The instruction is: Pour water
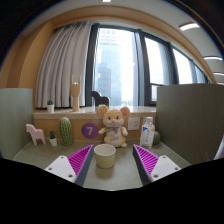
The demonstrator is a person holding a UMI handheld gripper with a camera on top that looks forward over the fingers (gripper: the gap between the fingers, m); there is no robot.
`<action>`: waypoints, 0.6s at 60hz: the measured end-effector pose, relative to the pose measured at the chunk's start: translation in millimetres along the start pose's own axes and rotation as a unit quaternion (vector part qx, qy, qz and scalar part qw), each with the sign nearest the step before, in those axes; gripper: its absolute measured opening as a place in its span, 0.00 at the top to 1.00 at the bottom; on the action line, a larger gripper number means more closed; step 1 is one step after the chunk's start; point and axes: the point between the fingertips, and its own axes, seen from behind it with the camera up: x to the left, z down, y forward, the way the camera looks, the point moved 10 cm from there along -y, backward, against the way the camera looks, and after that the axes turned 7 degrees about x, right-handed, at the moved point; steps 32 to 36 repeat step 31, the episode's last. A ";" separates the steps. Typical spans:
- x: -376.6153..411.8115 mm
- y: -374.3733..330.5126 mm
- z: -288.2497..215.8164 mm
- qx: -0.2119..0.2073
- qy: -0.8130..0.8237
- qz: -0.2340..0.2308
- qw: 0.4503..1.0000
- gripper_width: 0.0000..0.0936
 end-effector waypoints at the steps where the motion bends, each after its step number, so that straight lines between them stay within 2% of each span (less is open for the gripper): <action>1: 3.9 -3.8 -0.7 0.000 -0.002 -0.004 1.000 0.15; 11: 42.3 -33.1 0.0 0.001 -0.011 -0.023 1.000 0.14; 22: 77.5 -56.8 3.1 -0.004 -0.014 -0.064 0.998 0.14; 36: 85.4 -61.8 8.7 0.000 -0.017 -0.065 0.998 0.14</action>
